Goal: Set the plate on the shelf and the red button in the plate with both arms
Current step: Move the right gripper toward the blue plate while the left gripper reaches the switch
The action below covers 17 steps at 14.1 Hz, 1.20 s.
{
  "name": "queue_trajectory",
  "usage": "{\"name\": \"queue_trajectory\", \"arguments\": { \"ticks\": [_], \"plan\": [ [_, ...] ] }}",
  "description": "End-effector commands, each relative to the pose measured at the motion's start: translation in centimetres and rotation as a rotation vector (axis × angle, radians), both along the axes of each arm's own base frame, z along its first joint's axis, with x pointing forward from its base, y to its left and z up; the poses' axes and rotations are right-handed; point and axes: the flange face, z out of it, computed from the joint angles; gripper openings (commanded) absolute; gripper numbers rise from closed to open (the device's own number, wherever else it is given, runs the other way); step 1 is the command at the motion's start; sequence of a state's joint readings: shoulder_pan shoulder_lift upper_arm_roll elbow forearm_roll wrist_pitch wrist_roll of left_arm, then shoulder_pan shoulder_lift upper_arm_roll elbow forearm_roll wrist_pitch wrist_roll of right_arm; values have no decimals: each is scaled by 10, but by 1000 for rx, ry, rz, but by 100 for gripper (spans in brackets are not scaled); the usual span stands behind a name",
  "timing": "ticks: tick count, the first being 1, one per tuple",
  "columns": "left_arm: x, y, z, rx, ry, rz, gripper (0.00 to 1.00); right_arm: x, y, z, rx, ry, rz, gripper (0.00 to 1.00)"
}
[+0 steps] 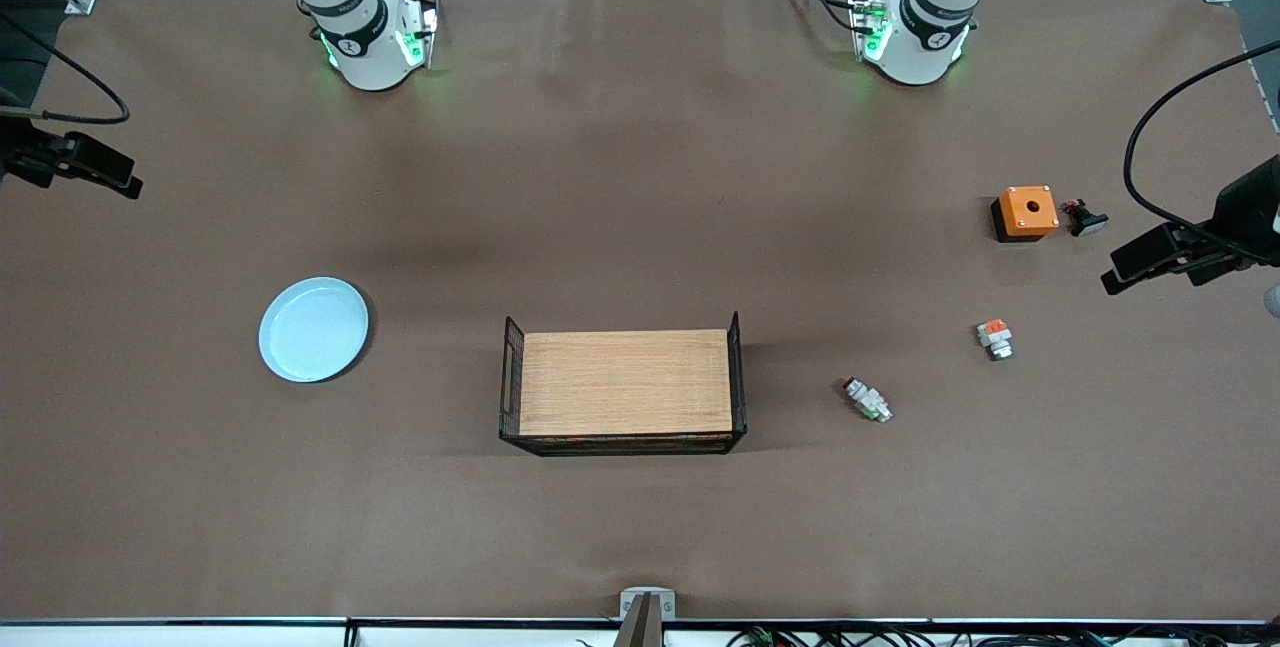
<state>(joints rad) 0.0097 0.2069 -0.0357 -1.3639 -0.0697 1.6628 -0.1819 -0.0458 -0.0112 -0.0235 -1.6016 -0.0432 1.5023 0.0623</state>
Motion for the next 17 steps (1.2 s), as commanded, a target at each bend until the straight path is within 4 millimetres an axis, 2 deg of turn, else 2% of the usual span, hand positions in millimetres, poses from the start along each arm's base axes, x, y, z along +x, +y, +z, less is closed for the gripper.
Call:
{"name": "queue_trajectory", "arguments": {
  "ticks": [1, 2, 4, 9, 12, 13, 15, 17],
  "plan": [
    [11, 0, -14, -4, 5, 79, 100, -4, -23, -41, 17, 28, 32, 100],
    [14, 0, -18, -7, 2, 90, 100, -5, -32, -57, 21, 37, 39, 100],
    [23, 1, -39, -15, 40, 174, 100, -9, -47, -88, 26, 49, 36, 100],
    [54, -21, -133, -6, 153, 268, 100, -19, -68, -172, 26, 20, 11, 100],
    [73, -57, -185, -18, 149, 343, 100, -21, -74, -222, 23, -4, 5, 100],
    [77, -76, -204, -16, 147, 385, 100, -18, -79, -237, 23, -5, -1, 100],
    [86, -97, -243, -12, 134, 452, 100, -10, -96, -272, 23, -8, -27, 100],
    [93, -106, -269, -12, 106, 476, 100, -6, -106, -300, 24, -12, -41, 100]
  ]
}}
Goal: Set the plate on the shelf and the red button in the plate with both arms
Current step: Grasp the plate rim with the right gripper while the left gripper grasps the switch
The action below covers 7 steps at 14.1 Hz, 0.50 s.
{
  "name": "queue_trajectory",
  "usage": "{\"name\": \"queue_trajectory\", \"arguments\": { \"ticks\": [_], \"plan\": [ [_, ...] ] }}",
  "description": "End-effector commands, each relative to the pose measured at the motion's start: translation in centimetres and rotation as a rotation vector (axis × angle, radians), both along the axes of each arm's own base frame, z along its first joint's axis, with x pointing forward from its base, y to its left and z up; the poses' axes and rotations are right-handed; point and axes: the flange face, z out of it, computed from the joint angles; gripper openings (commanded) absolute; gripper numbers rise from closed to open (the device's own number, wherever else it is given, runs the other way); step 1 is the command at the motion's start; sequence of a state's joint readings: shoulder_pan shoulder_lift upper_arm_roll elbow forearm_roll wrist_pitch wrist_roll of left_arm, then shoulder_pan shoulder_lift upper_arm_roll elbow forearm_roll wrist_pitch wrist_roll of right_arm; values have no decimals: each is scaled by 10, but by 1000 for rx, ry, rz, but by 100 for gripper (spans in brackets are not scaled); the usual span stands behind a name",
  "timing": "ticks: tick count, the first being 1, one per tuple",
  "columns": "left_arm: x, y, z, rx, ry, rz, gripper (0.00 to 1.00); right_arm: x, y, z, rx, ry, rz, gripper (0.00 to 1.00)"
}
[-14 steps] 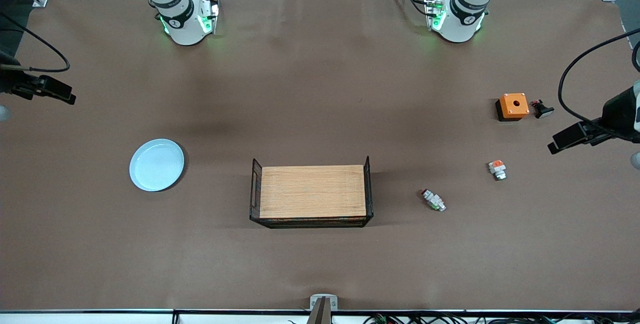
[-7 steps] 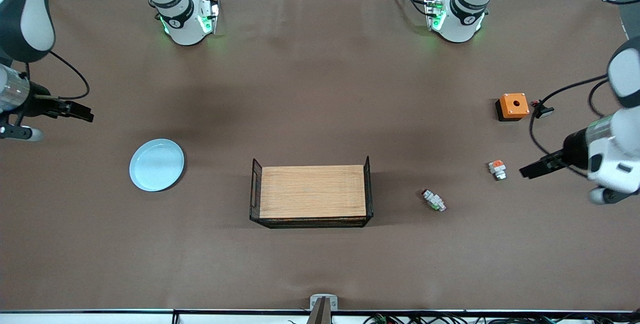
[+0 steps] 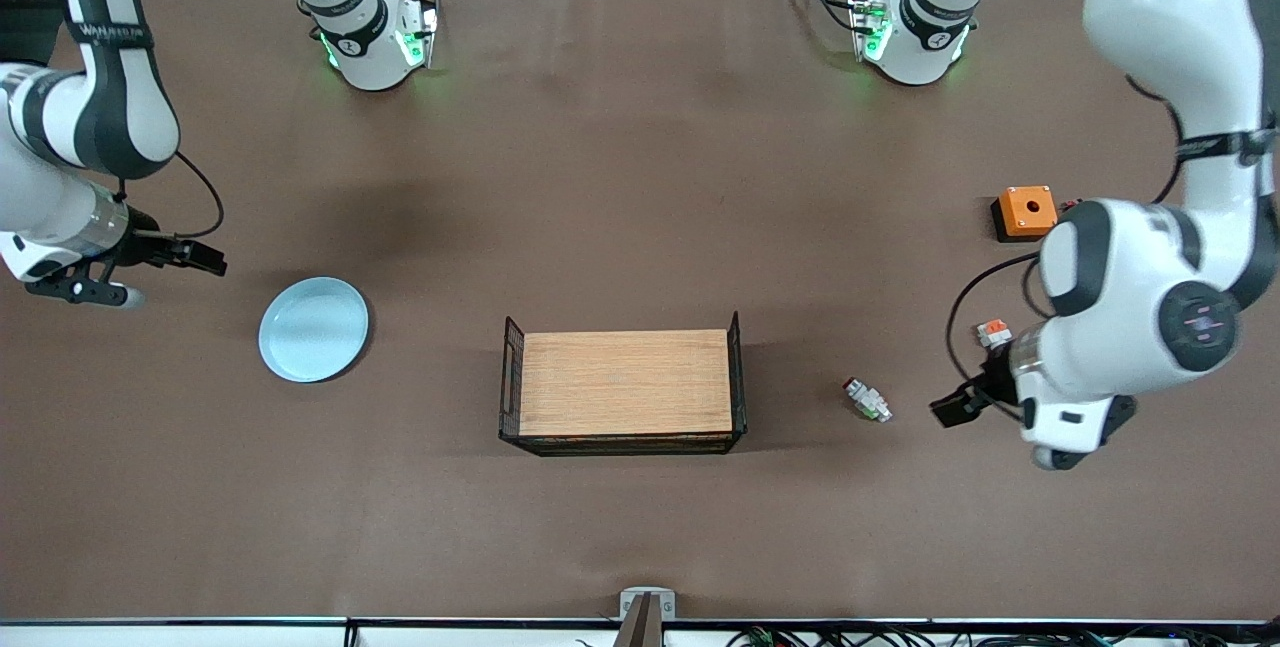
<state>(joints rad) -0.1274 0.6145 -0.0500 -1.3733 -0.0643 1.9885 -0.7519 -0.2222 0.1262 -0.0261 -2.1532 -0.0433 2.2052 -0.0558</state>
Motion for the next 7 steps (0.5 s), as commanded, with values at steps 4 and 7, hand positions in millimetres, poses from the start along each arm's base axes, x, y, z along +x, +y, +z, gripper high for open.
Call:
{"name": "queue_trajectory", "arguments": {
  "ticks": [4, 7],
  "plan": [
    [17, -2, -71, 21, -39, 36, 100, 20, -14, -68, 10, -27, -18, 100],
    [20, -7, -97, 16, -56, 42, 100, 34, -14, -97, 16, -8, -17, 100]
  ]
}}
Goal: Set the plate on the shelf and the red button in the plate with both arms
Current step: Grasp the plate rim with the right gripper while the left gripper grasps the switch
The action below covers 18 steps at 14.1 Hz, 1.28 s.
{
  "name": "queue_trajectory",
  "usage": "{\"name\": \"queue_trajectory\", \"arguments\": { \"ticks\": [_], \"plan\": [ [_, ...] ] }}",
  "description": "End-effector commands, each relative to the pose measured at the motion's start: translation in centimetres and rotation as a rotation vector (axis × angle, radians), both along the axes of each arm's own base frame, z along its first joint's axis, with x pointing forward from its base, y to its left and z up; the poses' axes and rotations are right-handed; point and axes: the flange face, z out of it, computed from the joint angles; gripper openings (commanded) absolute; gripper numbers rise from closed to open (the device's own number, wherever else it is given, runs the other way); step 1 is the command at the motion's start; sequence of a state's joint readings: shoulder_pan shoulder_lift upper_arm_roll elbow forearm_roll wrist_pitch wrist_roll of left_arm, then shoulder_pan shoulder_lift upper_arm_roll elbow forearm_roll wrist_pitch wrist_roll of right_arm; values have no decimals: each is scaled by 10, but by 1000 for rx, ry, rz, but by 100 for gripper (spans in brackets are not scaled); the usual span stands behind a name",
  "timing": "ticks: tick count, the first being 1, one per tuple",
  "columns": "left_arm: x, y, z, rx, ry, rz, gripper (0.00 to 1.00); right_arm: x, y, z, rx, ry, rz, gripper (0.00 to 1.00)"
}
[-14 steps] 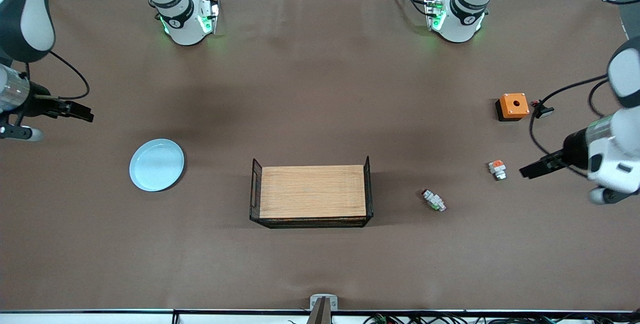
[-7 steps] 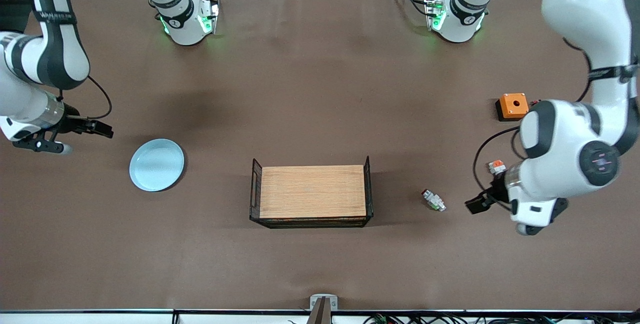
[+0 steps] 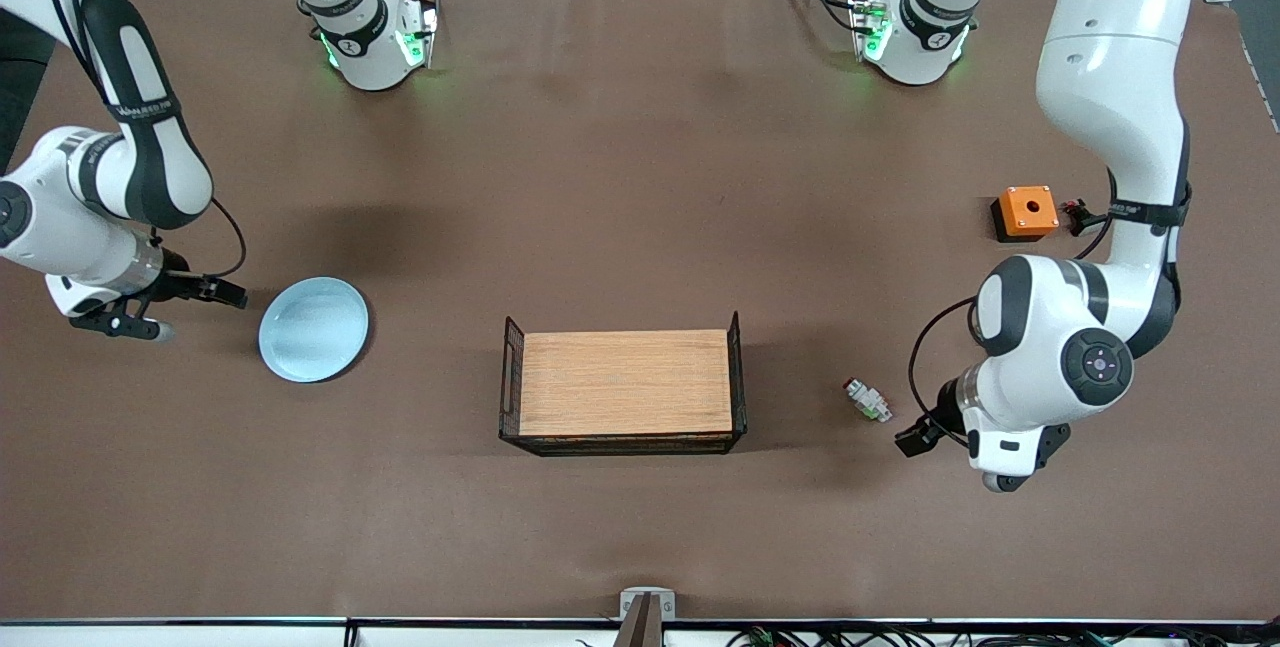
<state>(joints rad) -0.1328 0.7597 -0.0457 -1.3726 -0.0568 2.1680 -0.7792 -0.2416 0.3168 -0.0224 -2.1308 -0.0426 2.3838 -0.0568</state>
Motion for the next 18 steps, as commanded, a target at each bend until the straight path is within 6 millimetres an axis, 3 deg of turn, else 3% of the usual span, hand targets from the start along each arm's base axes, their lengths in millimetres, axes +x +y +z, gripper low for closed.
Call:
{"name": "queue_trajectory", "arguments": {
  "ticks": [1, 4, 6, 8, 10, 14, 18],
  "plan": [
    [3, -11, -11, 14, -21, 13, 100, 21, -1, -18, 18, 4, -6, 100],
    [0, -22, -28, 16, -17, 31, 100, 29, 5, -30, 23, 12, 1, 100],
    [-5, -40, -41, 43, -12, 33, 100, 33, 4, -42, 36, 20, -12, 100],
    [-9, -48, -50, 81, -7, 35, 100, 34, 15, -53, 89, 24, -48, 99],
    [-16, -58, -60, 95, 7, 22, 100, 38, 27, -57, 93, 14, -36, 92],
    [-29, -55, -76, 137, 30, -10, 100, 36, 26, -64, 95, 25, -32, 72],
    [-41, -71, -87, 142, 38, -38, 100, 34, 17, -73, 102, 34, 1, 52]
  ]
}}
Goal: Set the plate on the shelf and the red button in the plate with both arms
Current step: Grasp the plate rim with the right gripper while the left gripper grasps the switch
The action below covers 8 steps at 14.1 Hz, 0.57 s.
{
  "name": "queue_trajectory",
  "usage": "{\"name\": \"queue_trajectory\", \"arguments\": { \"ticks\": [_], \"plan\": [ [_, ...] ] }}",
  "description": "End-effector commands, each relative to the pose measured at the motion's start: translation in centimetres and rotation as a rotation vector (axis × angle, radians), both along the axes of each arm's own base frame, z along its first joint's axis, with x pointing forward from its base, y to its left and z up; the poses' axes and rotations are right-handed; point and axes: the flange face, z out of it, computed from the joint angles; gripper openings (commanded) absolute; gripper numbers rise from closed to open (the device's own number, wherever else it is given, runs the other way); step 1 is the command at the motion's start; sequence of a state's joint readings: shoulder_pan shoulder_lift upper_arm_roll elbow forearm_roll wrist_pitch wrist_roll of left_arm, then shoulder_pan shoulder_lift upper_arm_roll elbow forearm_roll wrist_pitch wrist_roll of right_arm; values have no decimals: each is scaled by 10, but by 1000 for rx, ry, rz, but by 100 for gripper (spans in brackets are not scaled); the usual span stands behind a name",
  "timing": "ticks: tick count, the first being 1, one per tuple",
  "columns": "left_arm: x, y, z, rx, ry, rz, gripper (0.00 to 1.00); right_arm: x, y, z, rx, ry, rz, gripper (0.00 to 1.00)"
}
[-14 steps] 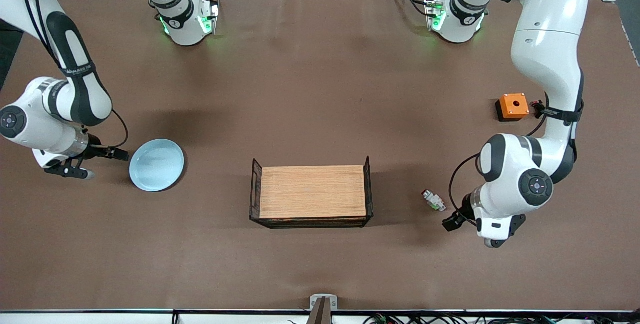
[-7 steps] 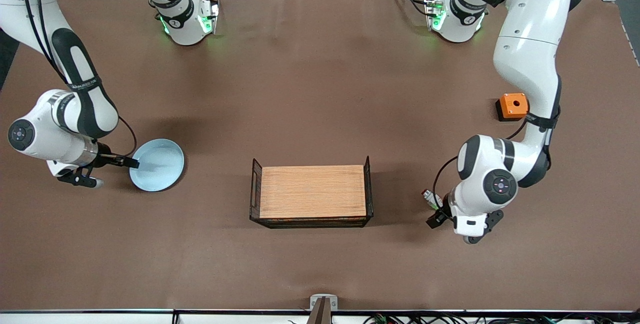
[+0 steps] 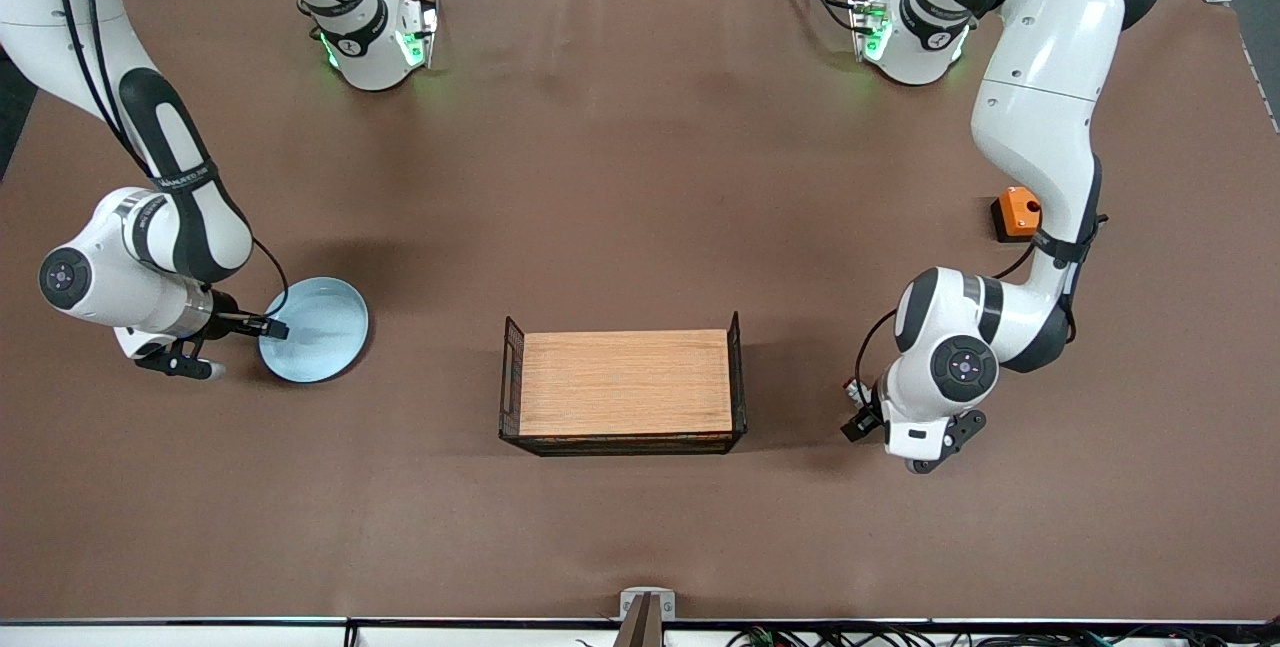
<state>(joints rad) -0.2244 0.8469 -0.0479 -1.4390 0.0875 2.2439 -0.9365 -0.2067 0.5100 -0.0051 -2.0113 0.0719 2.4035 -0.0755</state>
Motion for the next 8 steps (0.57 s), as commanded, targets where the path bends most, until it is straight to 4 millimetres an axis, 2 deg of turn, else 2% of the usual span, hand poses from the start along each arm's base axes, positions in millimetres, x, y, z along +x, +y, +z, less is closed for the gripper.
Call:
{"name": "queue_trajectory", "arguments": {
  "ticks": [1, 5, 8],
  "plan": [
    [-8, -12, 1, 14, -20, -7, 97, 2, -11, -11, 18, 3, 22, 46],
    [-5, -8, 6, 11, -27, -3, 74, 0, -10, -20, 23, 17, 29, 35],
    [-3, -6, 8, 10, -31, -2, 59, 0, -7, -20, 29, 22, 67, 16]
  ]
}}
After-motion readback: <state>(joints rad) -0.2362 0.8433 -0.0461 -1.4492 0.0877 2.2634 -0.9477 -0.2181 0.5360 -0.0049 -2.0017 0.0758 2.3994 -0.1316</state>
